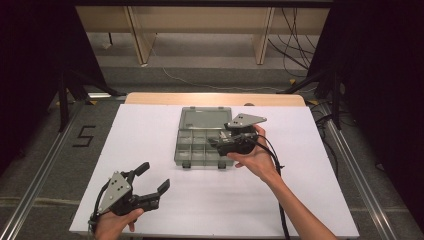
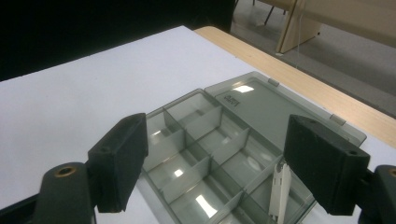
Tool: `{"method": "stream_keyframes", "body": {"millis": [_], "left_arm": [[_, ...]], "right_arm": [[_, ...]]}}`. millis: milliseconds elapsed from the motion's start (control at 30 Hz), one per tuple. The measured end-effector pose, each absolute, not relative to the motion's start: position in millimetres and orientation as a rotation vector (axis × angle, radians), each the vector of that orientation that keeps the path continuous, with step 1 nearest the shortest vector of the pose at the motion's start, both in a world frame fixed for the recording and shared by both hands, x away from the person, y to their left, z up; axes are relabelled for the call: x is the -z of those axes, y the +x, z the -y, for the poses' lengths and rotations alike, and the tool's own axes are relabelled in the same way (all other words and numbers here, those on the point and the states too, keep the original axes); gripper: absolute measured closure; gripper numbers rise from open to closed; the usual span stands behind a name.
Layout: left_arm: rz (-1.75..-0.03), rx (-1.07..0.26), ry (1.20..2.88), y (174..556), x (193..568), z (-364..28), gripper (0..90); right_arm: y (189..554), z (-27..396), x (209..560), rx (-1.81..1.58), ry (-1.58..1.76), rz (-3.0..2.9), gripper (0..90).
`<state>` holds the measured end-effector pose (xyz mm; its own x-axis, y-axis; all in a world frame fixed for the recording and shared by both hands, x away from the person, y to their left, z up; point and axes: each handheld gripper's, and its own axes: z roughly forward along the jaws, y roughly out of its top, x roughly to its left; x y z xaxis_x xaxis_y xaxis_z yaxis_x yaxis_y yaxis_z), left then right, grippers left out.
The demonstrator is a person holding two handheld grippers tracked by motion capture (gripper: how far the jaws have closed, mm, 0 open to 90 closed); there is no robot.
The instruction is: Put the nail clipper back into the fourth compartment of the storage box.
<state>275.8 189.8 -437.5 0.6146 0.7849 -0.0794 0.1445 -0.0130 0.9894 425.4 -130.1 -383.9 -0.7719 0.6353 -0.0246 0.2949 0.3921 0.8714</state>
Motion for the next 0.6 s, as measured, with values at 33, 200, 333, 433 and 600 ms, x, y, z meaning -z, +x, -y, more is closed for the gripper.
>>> {"method": "stream_keyframes", "body": {"millis": [33, 200, 333, 433, 600], "left_arm": [[-0.812, -0.610, 1.528, 275.7, 437.4, -189.7, 15.6], [-0.809, -0.609, 1.525, 276.0, 437.4, -190.0, 15.6], [-0.807, -0.612, 1.529, 275.8, 437.2, -190.0, 15.6], [-0.807, -0.611, 1.527, 275.9, 437.2, -190.0, 15.6], [-0.806, -0.610, 1.530, 275.9, 437.3, -189.8, 15.6]], "right_arm": [[424.5, 130.1, 384.4, -1.338, 0.807, -2.301, 23.0], [420.5, 132.7, 385.3, -1.363, 0.808, -2.292, 22.3], [416.7, 132.7, 385.2, -1.366, 0.805, -2.280, 22.8], [413.1, 133.5, 383.4, -1.378, 0.804, -2.283, 22.8], [407.2, 134.4, 381.6, -1.401, 0.780, -2.264, 22.7]]}}
